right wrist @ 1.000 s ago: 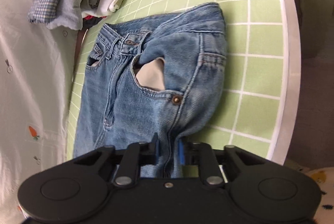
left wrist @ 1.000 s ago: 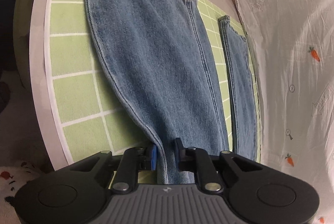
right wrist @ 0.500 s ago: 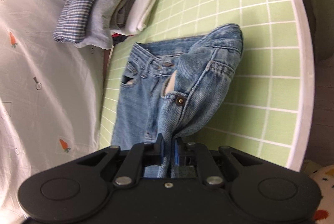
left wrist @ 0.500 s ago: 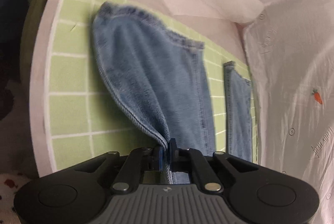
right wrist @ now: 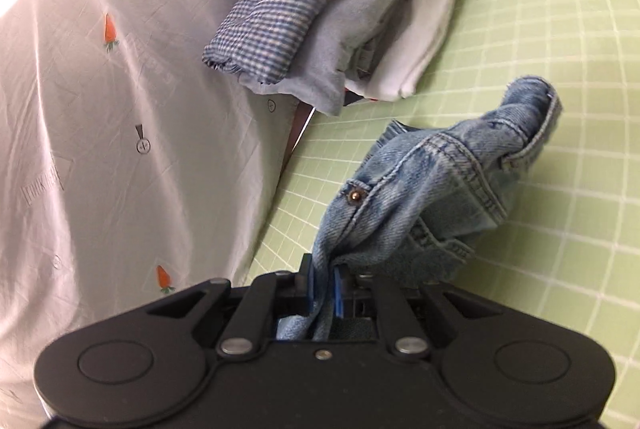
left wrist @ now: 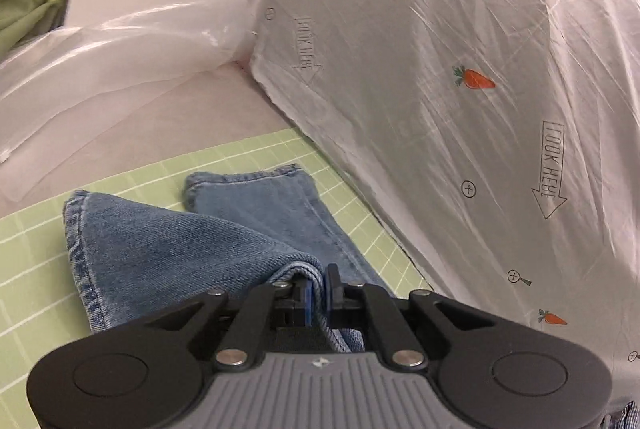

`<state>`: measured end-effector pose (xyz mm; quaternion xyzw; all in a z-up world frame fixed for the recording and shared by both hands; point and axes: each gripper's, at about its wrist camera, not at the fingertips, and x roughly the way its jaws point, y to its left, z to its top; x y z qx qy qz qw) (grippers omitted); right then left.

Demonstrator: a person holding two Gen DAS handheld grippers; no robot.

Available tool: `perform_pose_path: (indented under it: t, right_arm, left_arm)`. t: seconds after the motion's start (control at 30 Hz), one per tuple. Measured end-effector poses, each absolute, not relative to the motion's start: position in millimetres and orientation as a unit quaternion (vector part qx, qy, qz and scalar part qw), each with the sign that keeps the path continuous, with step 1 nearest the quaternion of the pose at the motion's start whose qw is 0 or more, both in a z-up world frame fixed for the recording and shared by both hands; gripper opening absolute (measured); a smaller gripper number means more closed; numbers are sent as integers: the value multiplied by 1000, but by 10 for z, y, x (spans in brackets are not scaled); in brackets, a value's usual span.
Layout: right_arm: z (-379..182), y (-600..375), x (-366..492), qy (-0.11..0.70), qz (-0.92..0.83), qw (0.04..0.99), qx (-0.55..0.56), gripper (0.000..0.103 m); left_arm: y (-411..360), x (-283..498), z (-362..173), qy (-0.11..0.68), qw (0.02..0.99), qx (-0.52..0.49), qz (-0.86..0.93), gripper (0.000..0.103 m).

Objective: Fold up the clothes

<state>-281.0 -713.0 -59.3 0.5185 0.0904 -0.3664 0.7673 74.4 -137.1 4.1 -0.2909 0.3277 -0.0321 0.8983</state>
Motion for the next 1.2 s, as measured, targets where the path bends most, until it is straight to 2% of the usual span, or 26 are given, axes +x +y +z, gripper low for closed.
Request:
perform_pose_path:
  t: [0.2, 0.27, 0.33, 0.37, 0.4, 0.43, 0.47, 0.5, 0.53, 0.77, 0.93, 1.13, 1.2]
  right_arm:
    - [-684, -7670, -2029, 123, -368, 770, 506, 10]
    - [-780, -7875, -1697, 133, -373, 774, 494, 14]
    - [-941, -8076, -1375, 158, -374, 768, 495, 35]
    - [-1012, -8135, -1271, 173, -379, 758, 502, 55]
    - [-1064, -8152, -1206, 185, -382, 748, 510, 57]
    - [-1088, -8127, -1180, 195, -384, 744, 511, 56]
    - [-1090, -8054, -1185, 203, -389, 746, 502, 62]
    - [-1083, -7959, -1211, 211, -397, 749, 487, 68]
    - [-1069, -7828, -1260, 221, -415, 751, 463, 77]
    - [-1122, -7123, -1581, 302, -478, 749, 345, 85]
    - [-1343, -7074, -1550, 320, -459, 731, 391, 85]
    - [-1430, -7045, -1409, 326, -461, 732, 380, 85]
    - [-1445, -7039, -1384, 331, -462, 734, 371, 81]
  left_arm:
    - [-2024, 1797, -64, 334, 905, -253, -77, 7]
    - [-2288, 2140, -193, 354, 903, -229, -76, 13]
    - [-2502, 2305, -304, 394, 896, -196, -57, 31]
    - [-2570, 2272, -341, 406, 894, -179, -52, 36]
    - [-2639, 2239, -378, 419, 892, -163, -47, 40]
    - [-2630, 2133, -422, 423, 892, -153, -47, 53]
    - [-2577, 1985, -472, 421, 893, -148, -51, 67]
    - [-2523, 1837, -522, 420, 894, -143, -54, 69]
    - [-2425, 1702, -585, 426, 893, -137, -51, 69]
    - [-1996, 1174, -971, 492, 863, -117, -17, 69]
    - [-1997, 1152, -1028, 498, 860, -114, -6, 69]
    - [-2013, 1196, -1028, 498, 862, -99, 12, 69]
    - [-2019, 1206, -1031, 497, 863, -94, 15, 69]
